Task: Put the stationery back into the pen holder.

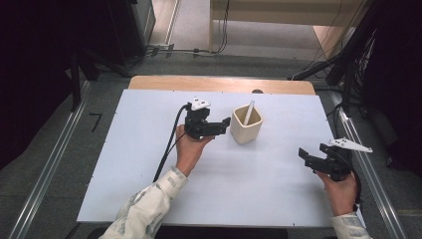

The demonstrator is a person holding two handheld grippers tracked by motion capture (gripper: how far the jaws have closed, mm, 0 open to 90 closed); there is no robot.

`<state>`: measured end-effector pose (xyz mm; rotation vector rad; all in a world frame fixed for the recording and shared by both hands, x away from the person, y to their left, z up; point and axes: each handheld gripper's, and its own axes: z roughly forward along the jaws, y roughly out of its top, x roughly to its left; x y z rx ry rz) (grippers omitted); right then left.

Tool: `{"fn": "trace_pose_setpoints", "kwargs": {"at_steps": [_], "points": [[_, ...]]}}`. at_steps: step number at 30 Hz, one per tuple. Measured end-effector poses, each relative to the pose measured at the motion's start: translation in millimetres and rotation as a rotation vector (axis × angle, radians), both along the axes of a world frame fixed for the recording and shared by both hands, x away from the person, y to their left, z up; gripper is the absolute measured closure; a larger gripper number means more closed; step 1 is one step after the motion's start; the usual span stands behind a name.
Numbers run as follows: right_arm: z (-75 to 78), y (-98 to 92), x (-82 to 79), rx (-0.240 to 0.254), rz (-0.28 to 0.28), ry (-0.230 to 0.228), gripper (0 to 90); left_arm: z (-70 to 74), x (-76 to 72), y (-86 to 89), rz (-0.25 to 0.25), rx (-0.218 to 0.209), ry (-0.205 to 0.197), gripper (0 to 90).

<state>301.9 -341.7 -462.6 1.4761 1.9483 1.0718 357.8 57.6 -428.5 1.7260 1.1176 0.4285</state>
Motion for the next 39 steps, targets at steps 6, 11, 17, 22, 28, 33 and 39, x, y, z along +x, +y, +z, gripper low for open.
{"fn": "trace_pose_setpoints", "kwargs": {"at_steps": [6, 11, 17, 22, 28, 33, 39], "points": [[-0.2, 1.1, 0.0, -0.002, -0.001, 0.004, 13.8, -3.8, -12.2, 12.0, 0.005, -0.002, -0.007, 17.3], [-0.1, 2.0, 0.0, -0.004, 0.000, 0.003, 13.8, -8.6, -21.7, 22.8, 0.014, 0.005, -0.005, 17.3], [0.2, 2.2, -0.3, -0.004, 0.001, 0.003, 13.7, -15.4, -31.9, 39.5, 0.042, 0.017, 0.000, 17.3], [0.1, 2.5, -0.3, -0.007, 0.004, 0.003, 13.7, -19.0, -39.6, 54.3, 0.066, 0.021, -0.001, 17.3], [0.9, 2.1, -1.8, -0.005, 0.003, -0.002, 13.7, -18.8, -56.4, 74.2, 0.091, 0.029, -0.014, 17.3], [0.8, 2.4, -2.2, -0.007, 0.004, -0.003, 13.7, -22.1, -73.5, 95.1, 0.120, 0.040, -0.016, 17.3], [1.5, 3.9, -3.7, -0.008, 0.007, -0.006, 13.7, -28.0, -93.7, 125.0, 0.177, 0.044, -0.013, 17.3]]}}
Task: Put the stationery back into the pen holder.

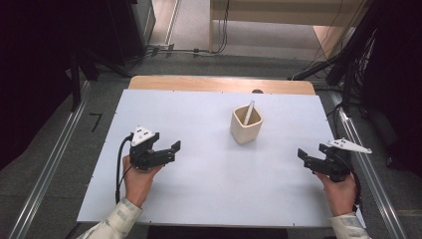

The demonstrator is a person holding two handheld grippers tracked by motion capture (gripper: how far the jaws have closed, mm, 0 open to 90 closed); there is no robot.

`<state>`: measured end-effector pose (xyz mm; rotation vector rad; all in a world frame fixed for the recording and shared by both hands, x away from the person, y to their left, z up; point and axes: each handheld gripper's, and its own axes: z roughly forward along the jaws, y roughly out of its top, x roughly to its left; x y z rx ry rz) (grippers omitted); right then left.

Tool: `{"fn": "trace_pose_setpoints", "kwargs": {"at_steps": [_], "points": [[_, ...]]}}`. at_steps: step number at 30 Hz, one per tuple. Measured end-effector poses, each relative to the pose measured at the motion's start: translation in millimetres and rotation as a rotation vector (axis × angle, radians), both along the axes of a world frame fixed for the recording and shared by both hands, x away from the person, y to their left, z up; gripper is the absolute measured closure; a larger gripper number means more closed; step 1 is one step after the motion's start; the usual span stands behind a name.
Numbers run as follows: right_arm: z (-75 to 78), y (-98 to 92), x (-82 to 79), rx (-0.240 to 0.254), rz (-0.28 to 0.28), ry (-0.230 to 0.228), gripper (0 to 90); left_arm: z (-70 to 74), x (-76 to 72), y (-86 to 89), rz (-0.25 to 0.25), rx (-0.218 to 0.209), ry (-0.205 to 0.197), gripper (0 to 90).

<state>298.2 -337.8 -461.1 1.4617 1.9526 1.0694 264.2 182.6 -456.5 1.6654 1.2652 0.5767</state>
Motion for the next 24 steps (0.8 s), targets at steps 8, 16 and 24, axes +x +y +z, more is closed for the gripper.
{"fn": "trace_pose_setpoints", "kwargs": {"at_steps": [8, 16, 24], "points": [[-0.5, 0.9, -0.1, -0.003, 0.002, 0.003, 13.7, -8.7, -12.7, 21.6, 0.053, 0.011, 0.003, 17.3], [-0.1, -2.3, -2.2, 0.001, -0.006, 0.002, 13.7, -12.9, -19.4, 36.7, 0.093, 0.015, 0.013, 17.3], [2.6, -6.2, -8.9, 0.011, -0.015, -0.010, 13.2, -19.6, -31.0, 50.5, 0.120, 0.029, 0.031, 17.2]]}}
